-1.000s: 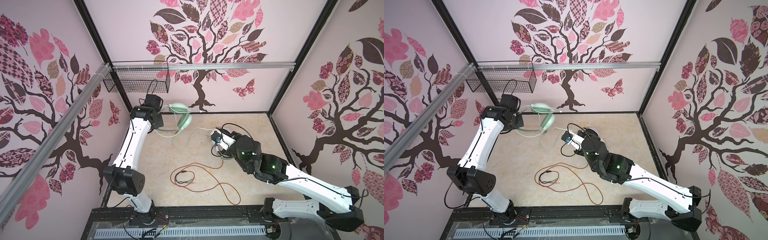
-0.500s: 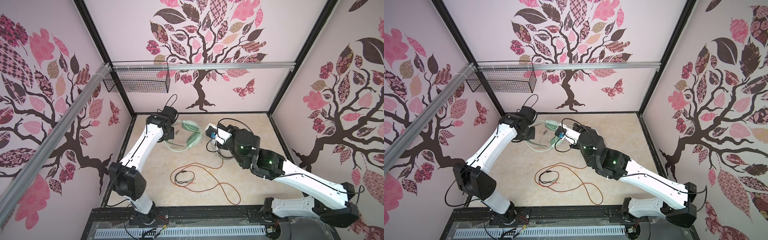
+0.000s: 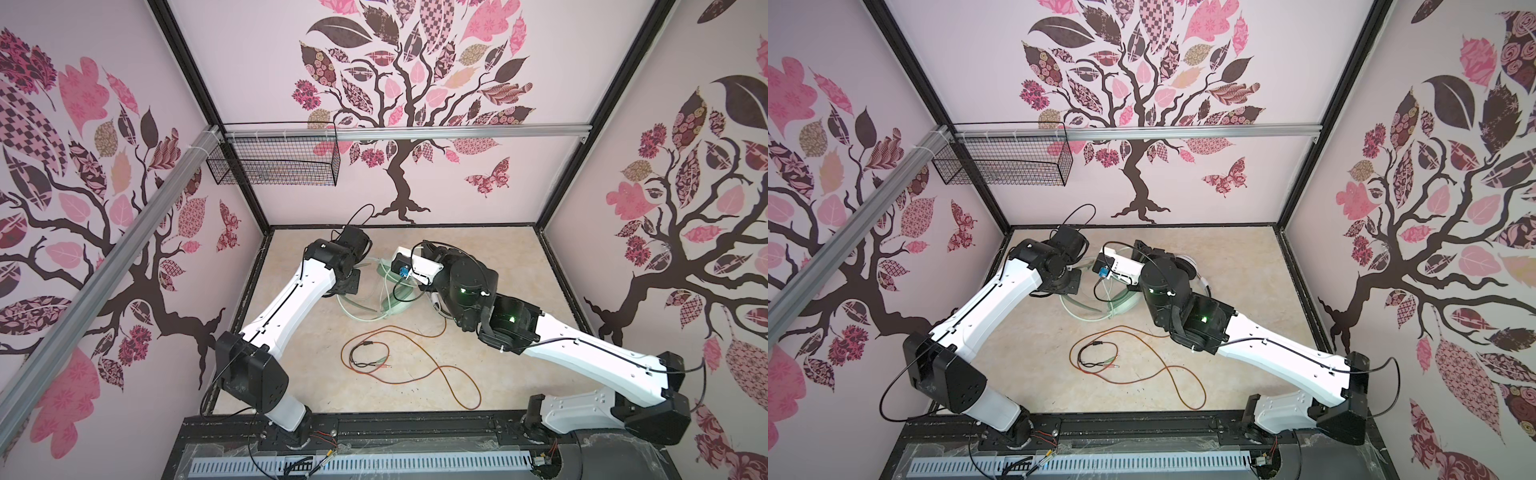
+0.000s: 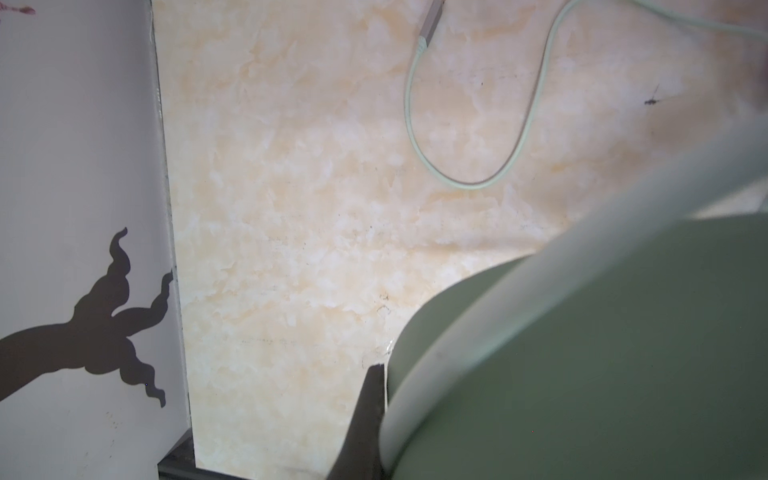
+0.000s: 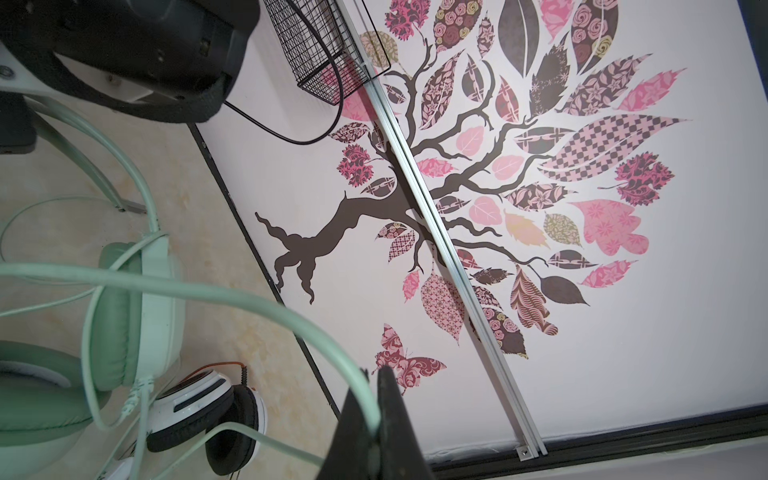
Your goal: Wrap the headphones
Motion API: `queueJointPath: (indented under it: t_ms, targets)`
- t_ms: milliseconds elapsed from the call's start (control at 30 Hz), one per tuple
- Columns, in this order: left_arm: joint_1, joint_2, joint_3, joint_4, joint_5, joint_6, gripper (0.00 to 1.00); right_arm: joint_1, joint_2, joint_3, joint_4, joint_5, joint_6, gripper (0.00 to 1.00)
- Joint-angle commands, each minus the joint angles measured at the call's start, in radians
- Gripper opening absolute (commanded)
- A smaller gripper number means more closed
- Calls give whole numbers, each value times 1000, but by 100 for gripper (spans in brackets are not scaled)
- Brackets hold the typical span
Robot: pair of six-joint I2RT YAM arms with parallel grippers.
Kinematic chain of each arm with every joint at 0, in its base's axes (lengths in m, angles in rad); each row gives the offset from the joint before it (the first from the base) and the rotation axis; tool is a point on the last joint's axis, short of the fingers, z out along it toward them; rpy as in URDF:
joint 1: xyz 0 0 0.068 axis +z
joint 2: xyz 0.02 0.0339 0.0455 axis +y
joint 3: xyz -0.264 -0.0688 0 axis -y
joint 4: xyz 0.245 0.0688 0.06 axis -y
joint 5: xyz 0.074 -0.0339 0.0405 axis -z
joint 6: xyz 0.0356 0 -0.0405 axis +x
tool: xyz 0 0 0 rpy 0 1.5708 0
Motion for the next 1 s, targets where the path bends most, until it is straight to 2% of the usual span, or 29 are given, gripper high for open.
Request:
queueJointPath:
  t_ms: [0,100,267,533,767,967]
  targets:
    - [-25,-66,-40,27,78,-10,0,5,39,58,50,-17,-9,0]
    - [-60,-92,-74,33,105,-6,0,4,63,70,65,-29,-8,0]
    - [-129,-152,-139,50,160,-33,0,2,92,122,19,-74,79,0]
    - [-148,-300,-255,59,244,-88,0,-32,81,135,-52,-115,232,0]
    - [-150,-451,-355,125,357,-115,0,-64,74,101,-132,-270,320,0]
    - [-149,-483,-377,111,407,-107,0,-151,100,106,-186,-443,428,0]
